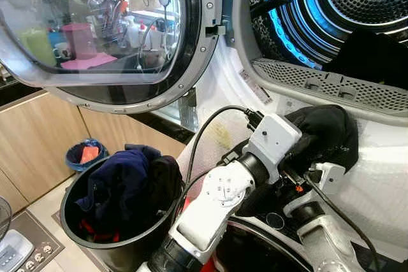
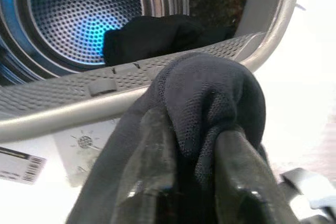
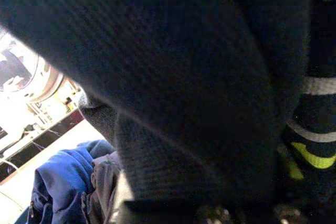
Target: Clothes washing
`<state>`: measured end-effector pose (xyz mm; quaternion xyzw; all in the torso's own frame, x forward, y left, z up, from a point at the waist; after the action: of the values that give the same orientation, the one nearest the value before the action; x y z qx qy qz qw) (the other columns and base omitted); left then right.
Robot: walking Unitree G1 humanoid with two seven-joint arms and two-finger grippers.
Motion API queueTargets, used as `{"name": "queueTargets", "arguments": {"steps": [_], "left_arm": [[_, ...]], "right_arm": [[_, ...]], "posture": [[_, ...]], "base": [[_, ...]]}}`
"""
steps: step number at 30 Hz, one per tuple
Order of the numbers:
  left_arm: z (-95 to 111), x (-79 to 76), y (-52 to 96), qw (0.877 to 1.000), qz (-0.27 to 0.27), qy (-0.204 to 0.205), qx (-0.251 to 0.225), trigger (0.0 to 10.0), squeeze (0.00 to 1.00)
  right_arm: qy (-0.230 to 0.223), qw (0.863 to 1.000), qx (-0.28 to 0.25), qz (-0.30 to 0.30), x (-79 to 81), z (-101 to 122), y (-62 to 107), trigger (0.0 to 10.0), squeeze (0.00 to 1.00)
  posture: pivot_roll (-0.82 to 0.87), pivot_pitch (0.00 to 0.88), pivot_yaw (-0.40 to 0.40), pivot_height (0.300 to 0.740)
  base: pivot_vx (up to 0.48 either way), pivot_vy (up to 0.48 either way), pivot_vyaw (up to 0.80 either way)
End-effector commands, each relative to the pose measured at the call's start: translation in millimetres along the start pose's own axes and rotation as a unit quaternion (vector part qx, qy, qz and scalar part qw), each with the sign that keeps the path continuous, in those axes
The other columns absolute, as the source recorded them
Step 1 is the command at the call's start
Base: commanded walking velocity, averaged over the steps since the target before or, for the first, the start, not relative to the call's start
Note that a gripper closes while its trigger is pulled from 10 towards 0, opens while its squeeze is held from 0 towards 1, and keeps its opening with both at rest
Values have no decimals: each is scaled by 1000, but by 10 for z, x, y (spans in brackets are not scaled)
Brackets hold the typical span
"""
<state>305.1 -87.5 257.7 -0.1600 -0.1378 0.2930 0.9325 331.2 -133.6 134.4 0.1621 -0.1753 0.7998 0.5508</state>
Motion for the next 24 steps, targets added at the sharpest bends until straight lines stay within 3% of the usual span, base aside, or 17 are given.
{"name": "queueTargets", "arguments": {"steps": [1,14,18,24], "left_arm": [[274,-92,-53,998,-15,18,-52,10000,1000],[318,-146,163,996,-66,31,-57,10000,1000],[274,-167,318,994,-100,24,-41,10000,1000],[126,-73,607,993,-116,10,1,10000,1000]], "right_arm": [[12,1000,-10,-2,-51,75,-24,0,0],[40,997,-40,44,-145,333,33,0,0],[40,995,-41,78,-152,403,105,0,0],[76,984,9,158,-42,253,278,0,0]], "posture": [[15,0,-2,740],[26,0,-6,740],[28,0,-5,740],[28,0,-2,740]], "base": [[0,0,0],[0,0,0],[0,0,0],[0,0,0]]}}
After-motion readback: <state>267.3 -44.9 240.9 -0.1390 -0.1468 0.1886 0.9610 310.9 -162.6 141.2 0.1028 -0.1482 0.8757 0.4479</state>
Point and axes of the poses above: a point about 5 cm out from each wrist's last joint towards the gripper, its own y axis pointing back from the gripper into the wrist, its own z axis along the axis of the wrist's last joint, x = y × z, the point moved 6 cm from there along -y, pointing out of the wrist towards the gripper
